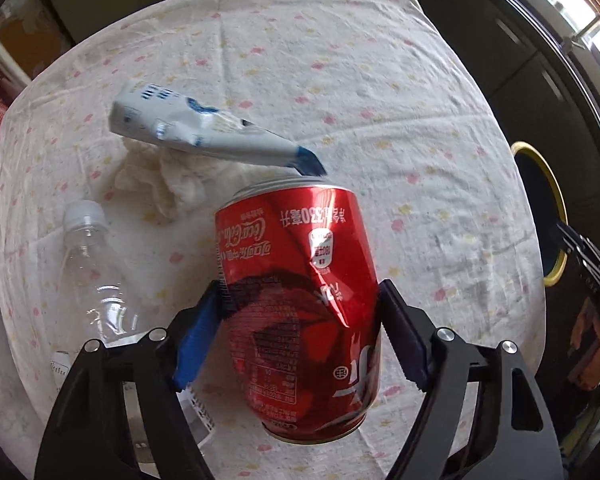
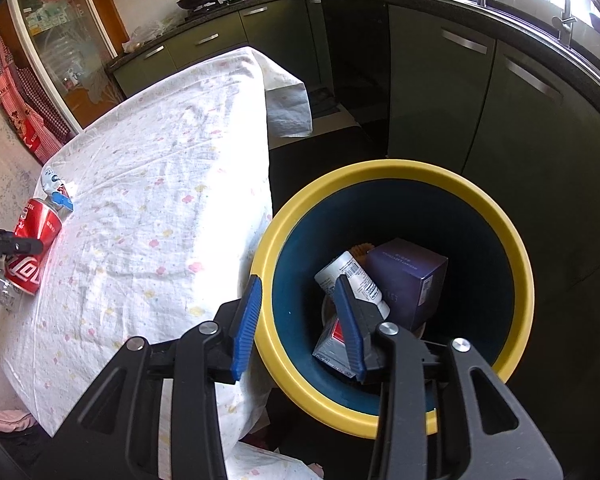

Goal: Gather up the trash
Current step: 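Grasp the red Coca-Cola can with the left tool and lift, then carry the red can over the bin and open the left tool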

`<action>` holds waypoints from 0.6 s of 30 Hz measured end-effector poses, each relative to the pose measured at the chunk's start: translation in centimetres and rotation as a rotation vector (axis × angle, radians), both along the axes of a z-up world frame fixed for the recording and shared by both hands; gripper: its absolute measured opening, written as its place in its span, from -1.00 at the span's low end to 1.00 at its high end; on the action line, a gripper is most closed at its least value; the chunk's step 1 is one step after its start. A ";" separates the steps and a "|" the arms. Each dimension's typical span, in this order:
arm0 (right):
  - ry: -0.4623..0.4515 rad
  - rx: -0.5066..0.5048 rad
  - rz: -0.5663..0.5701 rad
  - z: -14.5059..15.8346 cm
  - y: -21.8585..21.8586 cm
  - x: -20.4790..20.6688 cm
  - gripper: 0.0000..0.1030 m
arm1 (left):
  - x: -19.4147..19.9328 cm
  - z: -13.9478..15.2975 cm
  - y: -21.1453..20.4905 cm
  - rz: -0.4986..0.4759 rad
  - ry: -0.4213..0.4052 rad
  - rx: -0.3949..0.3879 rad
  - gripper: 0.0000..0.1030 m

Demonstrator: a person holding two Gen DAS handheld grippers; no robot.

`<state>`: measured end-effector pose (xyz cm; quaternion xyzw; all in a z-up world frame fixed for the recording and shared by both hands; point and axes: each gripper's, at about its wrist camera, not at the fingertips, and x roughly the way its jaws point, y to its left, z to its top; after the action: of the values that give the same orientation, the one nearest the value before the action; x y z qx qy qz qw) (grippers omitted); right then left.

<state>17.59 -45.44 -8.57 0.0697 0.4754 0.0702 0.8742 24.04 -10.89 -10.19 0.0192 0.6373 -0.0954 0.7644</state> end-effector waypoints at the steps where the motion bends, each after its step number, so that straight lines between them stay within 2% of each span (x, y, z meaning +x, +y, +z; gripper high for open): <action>1: 0.001 0.000 0.000 0.0 0.0 0.0 -0.29 | -0.2 0.0 -0.3 -0.017 -0.003 0.010 0.48; 9: 0.002 0.000 0.001 -0.1 0.0 0.1 -0.29 | -1.7 0.5 -2.8 -0.134 -0.016 0.029 0.48; 18: -0.004 0.000 -0.002 0.0 0.0 -0.1 -0.29 | -5.0 3.5 -6.6 -0.265 -0.120 0.039 0.48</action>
<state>17.45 -45.40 -8.53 0.0701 0.4738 0.0695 0.8751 19.07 -17.48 -6.69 0.1238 0.5842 -0.1817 0.7813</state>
